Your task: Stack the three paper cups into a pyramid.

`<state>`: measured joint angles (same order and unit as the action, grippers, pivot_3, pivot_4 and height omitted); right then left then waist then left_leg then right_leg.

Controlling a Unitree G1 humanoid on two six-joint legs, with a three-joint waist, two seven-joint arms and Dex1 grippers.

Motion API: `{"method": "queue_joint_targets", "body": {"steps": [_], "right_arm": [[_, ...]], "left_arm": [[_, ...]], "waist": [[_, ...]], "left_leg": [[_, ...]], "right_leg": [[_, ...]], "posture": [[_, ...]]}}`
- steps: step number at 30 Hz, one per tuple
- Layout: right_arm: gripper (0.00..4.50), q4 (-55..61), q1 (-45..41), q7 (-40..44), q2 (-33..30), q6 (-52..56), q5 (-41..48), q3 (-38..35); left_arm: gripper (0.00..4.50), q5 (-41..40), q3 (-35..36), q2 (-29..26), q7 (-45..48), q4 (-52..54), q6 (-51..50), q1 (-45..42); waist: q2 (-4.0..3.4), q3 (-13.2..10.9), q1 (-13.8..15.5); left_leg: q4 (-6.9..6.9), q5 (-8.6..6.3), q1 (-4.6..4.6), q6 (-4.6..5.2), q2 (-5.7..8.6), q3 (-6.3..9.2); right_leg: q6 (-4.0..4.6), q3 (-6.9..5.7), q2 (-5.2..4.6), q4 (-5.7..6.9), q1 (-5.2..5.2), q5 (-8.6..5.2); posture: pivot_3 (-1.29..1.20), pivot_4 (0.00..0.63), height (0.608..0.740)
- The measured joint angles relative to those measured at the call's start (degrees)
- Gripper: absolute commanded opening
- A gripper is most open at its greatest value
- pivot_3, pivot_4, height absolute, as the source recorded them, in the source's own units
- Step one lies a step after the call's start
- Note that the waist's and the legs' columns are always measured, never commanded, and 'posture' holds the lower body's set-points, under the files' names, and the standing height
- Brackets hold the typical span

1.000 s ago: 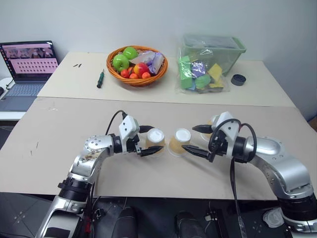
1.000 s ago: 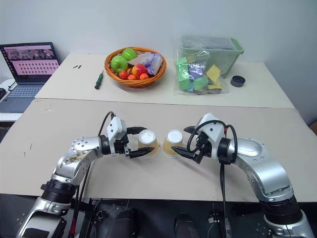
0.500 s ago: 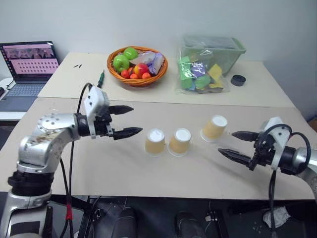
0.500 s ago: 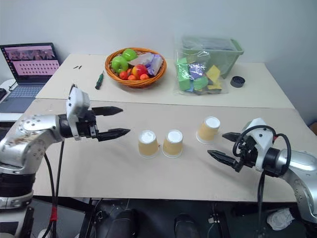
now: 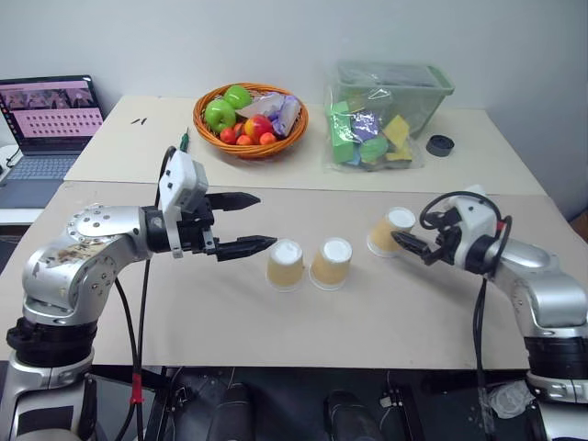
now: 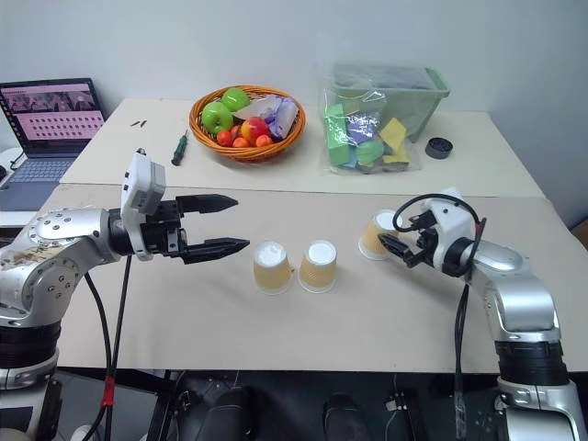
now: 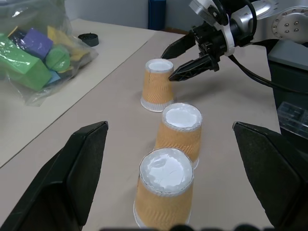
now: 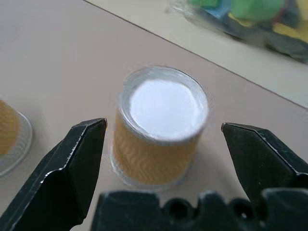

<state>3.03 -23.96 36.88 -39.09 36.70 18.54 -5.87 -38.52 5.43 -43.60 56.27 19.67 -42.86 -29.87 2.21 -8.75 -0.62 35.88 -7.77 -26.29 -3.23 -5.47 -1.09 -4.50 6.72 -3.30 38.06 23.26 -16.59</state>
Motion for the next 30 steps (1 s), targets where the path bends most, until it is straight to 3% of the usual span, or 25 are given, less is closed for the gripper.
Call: {"method": "queue_joint_targets", "body": {"steps": [16,22,30], "right_arm": [[4.50,-8.77,-6.17,0.34,4.16,-2.20,-1.45,1.14],[2.71,-8.77,-6.17,0.62,4.29,-2.20,-1.45,1.11],[2.69,-6.83,-8.95,1.79,4.59,-1.32,0.77,0.55]], "left_arm": [[4.43,0.22,-0.72,-0.02,-0.67,0.70,0.19,1.09],[4.50,0.24,-0.79,-0.02,-1.19,1.23,0.31,1.64],[4.50,0.21,-1.01,-0.02,-1.68,2.14,0.30,2.59]], "waist": [[-0.02,-0.01,-0.14],[-0.02,-0.01,-0.11],[-0.14,-0.09,-0.38]], "left_leg": [[0.00,0.00,0.00,0.00,0.00,-0.01],[0.00,0.00,0.00,0.00,0.00,-0.01],[0.01,0.00,0.00,0.00,0.00,-0.01]], "right_leg": [[-0.01,0.01,0.00,0.01,0.00,0.01],[-0.01,0.01,0.00,0.01,0.00,0.01],[-0.01,0.03,0.00,0.03,0.01,0.02]], "posture": [[0.00,0.150,0.692],[0.00,0.150,0.692],[0.00,0.150,0.692]]}}
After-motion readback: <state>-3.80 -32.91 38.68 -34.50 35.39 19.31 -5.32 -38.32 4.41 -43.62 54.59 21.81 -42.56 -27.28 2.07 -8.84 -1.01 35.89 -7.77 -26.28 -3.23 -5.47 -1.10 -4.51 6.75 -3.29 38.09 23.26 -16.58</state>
